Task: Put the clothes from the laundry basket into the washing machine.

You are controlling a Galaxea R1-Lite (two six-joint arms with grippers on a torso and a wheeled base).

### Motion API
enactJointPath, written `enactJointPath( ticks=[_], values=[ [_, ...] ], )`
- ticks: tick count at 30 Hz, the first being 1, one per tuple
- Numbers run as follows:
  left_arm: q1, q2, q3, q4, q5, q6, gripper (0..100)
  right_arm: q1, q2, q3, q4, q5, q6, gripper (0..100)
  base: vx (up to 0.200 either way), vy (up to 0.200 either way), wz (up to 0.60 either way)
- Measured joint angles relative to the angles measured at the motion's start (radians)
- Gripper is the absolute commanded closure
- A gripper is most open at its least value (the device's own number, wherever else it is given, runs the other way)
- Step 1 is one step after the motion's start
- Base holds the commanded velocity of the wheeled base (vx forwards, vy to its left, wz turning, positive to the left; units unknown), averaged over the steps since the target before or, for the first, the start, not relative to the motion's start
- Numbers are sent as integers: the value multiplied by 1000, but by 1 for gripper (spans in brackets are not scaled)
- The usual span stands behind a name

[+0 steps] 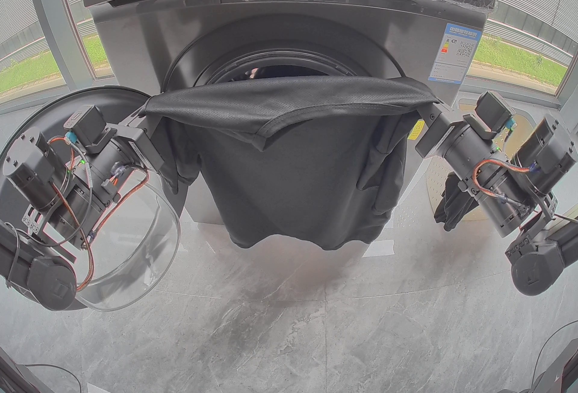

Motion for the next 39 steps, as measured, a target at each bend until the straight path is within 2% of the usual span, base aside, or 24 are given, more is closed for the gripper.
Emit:
enactJointPath(
  ticks=[17, 29, 33, 38, 39],
  values=[
    [-22, 6, -19, 5, 10, 0, 100, -11, -42, 0, 10, 3, 3, 100, 0, 0, 0],
    [-92, 39, -54, 10, 18, 3, 100, -3, -53, 7, 22, 2, 5, 100, 0, 0, 0],
    [-112, 54, -73, 11, 20, 3, 100, 0, -49, 40, 20, 1, 7, 100, 0, 0, 0],
    [-133, 71, -98, 11, 22, 3, 100, 3, -10, 134, 9, 2, 7, 100, 0, 0, 0],
    [-137, 74, -102, 11, 22, 3, 100, 5, 1, 150, 7, 1, 7, 0, 0, 0, 0]
  ],
)
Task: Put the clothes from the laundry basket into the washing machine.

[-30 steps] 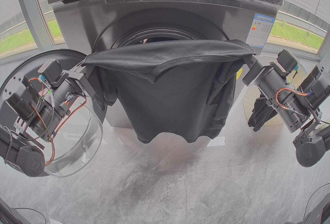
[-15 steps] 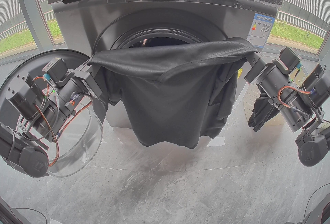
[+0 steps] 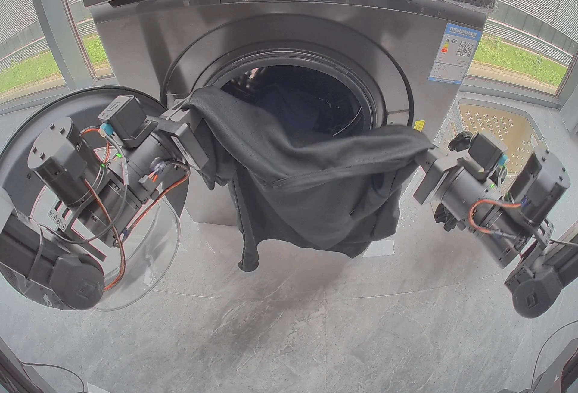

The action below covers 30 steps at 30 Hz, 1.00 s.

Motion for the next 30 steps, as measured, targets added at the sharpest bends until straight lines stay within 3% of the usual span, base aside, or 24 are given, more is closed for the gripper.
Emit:
enactJointPath(
  ticks=[12, 17, 22, 30],
  values=[
    [-23, 26, -50, 1, 12, 2, 100, 28, 165, 173, -4, 4, -3, 0, 0, 0, 0],
    [-44, 30, -56, -1, 18, 3, 100, 26, 241, 201, -11, 15, -2, 0, 0, 0, 0],
    [-59, 30, -57, -3, 20, 3, 100, 40, 299, 128, -29, 30, -4, 0, 0, 0, 0],
    [-105, 21, -57, -10, 21, 4, 100, 57, 414, -87, -28, 41, -19, 0, 0, 0, 0]
  ],
)
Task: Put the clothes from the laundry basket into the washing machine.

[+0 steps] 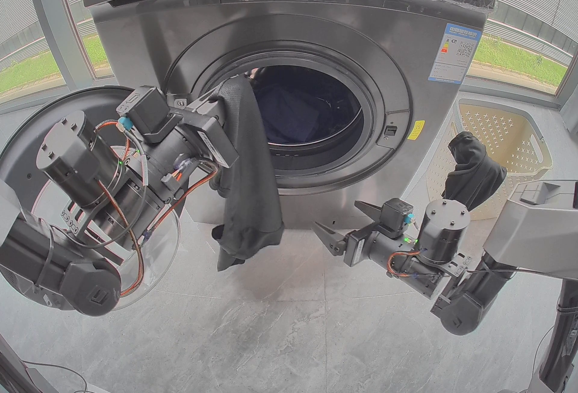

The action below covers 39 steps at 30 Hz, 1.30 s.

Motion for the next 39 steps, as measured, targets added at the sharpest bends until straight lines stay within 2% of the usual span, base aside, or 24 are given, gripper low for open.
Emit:
enactJointPath(
  ticks=[11, 19, 32, 39],
  values=[
    [-31, -23, -9, -10, -5, 0, 100, 48, 163, -275, 43, 16, -25, 0, 0, 0, 0],
    [-38, -29, -11, -21, -7, -1, 100, 60, 253, -415, 83, 50, -48, 0, 0, 0, 0],
    [-58, -30, -9, -30, -7, -6, 100, 63, 374, -676, 172, 52, -73, 0, 0, 0, 0],
    [-90, -30, -4, -54, -14, -7, 100, 87, 410, -729, 183, 53, -75, 0, 0, 0, 0]
  ],
)
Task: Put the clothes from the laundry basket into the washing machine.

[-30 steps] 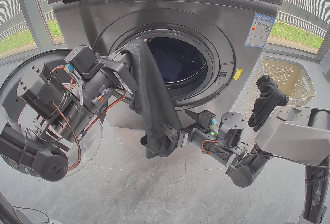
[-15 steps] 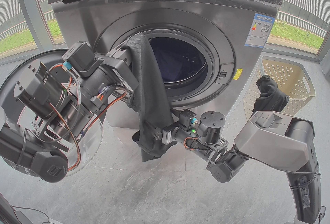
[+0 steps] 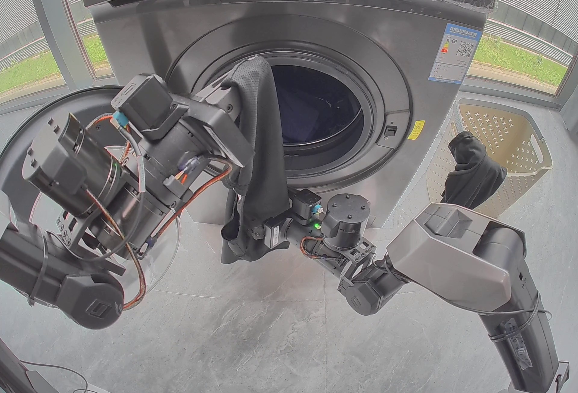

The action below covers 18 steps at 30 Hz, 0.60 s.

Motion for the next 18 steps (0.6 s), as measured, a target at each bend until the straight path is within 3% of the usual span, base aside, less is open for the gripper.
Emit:
enactJointPath(
  ticks=[11, 12, 18],
  values=[
    [-20, -22, -1, -1, -3, -11, 100, -2, 53, -101, -2, -10, 2, 0, 0, 0, 0],
    [-16, -25, -2, 1, -3, -12, 100, -4, 57, -104, -4, -12, 3, 100, 0, 0, 0],
    [24, -24, -7, 13, 3, -14, 100, -13, 45, -69, -18, -17, 5, 100, 0, 0, 0]
  ],
)
